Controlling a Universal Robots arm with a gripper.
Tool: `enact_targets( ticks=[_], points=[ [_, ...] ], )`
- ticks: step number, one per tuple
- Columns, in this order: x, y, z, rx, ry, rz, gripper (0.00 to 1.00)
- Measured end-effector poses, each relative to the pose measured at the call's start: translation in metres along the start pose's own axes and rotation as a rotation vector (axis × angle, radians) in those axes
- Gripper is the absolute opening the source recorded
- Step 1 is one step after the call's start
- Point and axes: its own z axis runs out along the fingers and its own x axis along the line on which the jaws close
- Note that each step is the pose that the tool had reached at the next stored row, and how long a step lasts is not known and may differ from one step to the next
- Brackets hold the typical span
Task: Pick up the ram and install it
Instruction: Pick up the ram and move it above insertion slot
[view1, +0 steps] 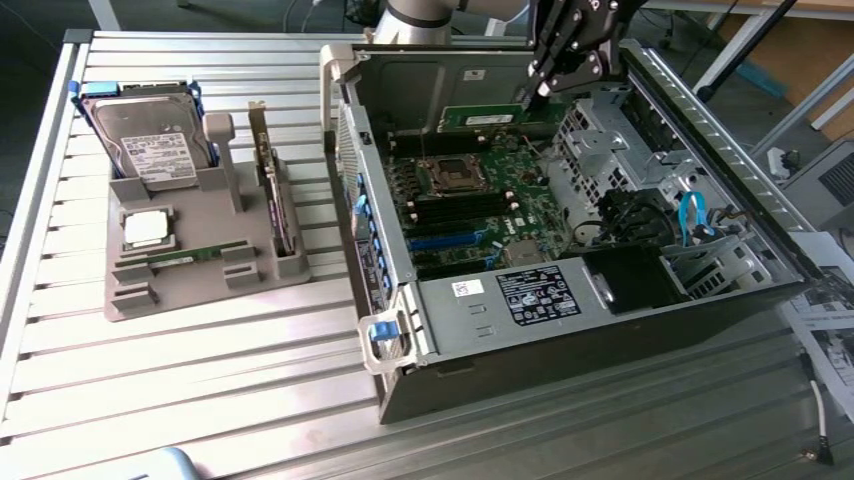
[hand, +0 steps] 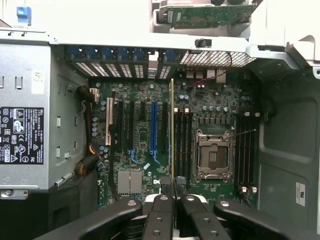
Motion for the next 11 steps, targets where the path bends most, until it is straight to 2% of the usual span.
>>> enact_targets(
  ticks=[11],
  points=[
    [-0.017,-0.0005,0.0017,0.0,-0.0001,0.0,0.12]
  ],
)
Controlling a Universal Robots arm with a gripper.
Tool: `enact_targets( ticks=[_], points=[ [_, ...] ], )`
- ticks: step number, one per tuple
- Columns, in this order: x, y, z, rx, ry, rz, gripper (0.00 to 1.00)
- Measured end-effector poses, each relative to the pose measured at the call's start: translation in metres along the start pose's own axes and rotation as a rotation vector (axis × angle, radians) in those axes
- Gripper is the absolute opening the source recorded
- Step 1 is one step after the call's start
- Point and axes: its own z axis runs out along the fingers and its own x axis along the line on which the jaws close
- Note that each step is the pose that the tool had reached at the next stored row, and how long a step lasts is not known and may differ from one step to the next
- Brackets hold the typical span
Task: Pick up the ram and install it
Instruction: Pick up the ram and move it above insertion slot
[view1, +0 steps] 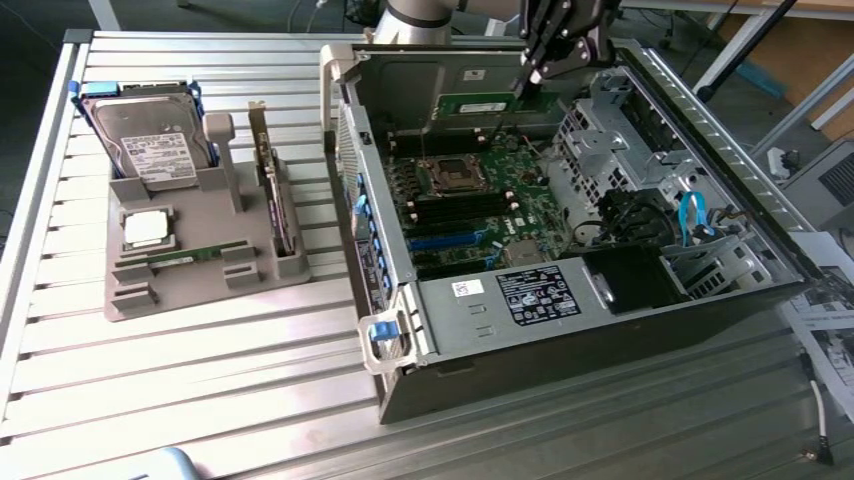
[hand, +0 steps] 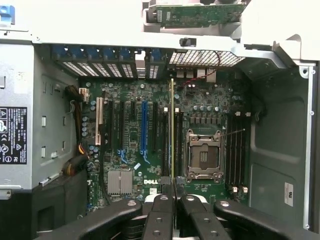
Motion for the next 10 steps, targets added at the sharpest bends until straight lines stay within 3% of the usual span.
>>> enact_targets(
  ticks=[10],
  points=[
    [-0.0018,-0.0001,0.0008,0.0,0.0,0.0,0.12]
  ],
)
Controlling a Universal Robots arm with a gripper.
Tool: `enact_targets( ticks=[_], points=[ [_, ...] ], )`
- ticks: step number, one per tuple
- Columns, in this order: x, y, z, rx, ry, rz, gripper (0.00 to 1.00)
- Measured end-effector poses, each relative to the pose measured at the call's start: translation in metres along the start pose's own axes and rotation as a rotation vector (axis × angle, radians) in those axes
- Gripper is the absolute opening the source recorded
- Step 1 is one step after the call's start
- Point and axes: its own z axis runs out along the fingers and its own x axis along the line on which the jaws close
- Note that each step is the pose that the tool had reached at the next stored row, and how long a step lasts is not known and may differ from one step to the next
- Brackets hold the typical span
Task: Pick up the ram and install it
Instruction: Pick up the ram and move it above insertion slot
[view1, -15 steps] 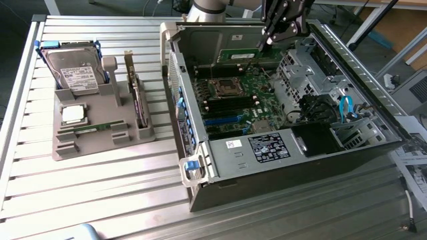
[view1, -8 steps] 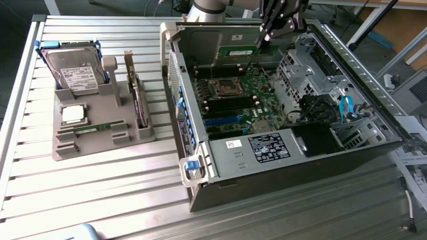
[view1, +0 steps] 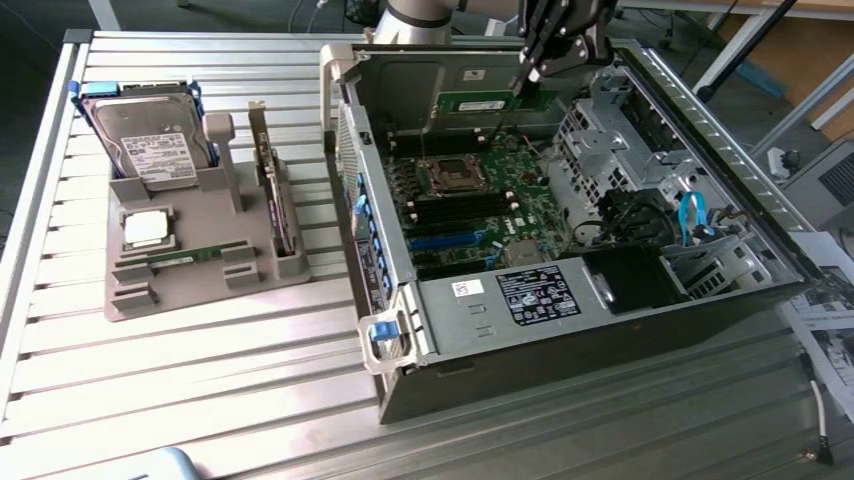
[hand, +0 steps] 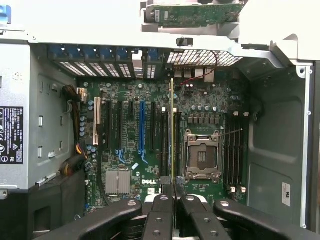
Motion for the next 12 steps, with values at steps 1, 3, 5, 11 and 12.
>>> enact_targets(
  ticks=[1,3,5,11,12],
  points=[
    [0.0,0.0,0.0003,-0.0001,0.0001,0.0,0.12],
    [0.0001,0.0,0.0011,0.0,0.0,0.0,0.12],
    [0.0002,-0.0001,0.0019,0.0,0.0001,0.0,0.12],
    [0.0004,-0.0002,0.005,0.0,0.0001,0.0,0.12],
    [0.0004,-0.0002,0.0058,0.0,0.0001,0.0,0.12]
  ],
)
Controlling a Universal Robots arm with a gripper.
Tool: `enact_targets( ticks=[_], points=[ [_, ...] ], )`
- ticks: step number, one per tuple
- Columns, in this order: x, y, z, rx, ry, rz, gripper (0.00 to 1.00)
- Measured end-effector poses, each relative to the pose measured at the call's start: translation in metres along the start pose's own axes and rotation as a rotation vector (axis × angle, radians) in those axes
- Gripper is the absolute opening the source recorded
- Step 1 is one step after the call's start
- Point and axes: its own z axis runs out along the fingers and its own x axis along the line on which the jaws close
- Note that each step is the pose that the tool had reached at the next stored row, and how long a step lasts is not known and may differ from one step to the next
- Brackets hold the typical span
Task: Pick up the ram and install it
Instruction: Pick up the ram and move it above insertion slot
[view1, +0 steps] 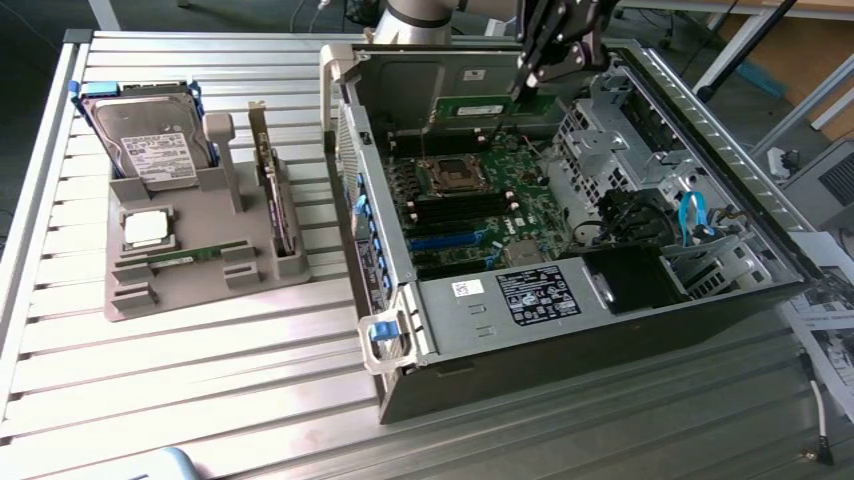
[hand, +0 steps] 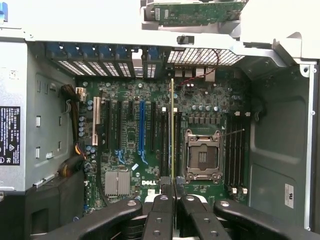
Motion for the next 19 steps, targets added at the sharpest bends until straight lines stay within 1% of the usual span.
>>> enact_targets(
  ticks=[19],
  points=[
    [0.0003,-0.0002,0.0048,0.0001,-0.0004,0.0,0.12]
  ],
)
